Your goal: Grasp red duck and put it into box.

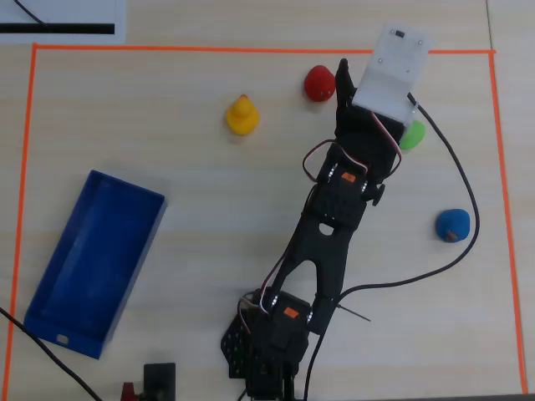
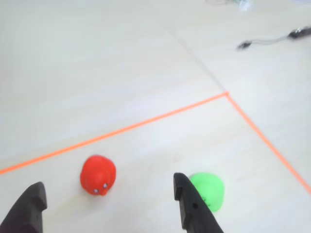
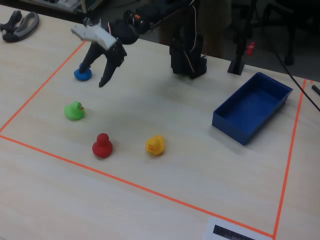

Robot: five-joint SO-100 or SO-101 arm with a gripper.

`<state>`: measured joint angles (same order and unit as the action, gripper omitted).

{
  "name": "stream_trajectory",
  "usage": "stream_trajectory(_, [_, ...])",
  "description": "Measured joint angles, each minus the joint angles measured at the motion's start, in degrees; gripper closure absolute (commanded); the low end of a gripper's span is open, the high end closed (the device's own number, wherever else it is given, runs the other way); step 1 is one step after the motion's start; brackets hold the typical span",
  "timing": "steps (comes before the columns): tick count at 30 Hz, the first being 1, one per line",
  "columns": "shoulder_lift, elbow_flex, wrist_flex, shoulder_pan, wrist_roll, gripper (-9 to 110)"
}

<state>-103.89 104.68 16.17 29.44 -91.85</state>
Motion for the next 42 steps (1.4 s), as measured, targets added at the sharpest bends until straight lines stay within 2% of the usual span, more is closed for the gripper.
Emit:
stream_trajectory(6, [7.91, -0.62, -1.58, -2.99, 0.79, 65])
stream_trajectory(16, [19.51, -14.06, 4.92, -7.47, 4.83, 64])
stream_trajectory(33, [37.97, -31.38, 4.66, -7.65, 3.52, 64])
stream_trajectory(42, [45.26, -34.63, 3.43, -7.65, 3.34, 64])
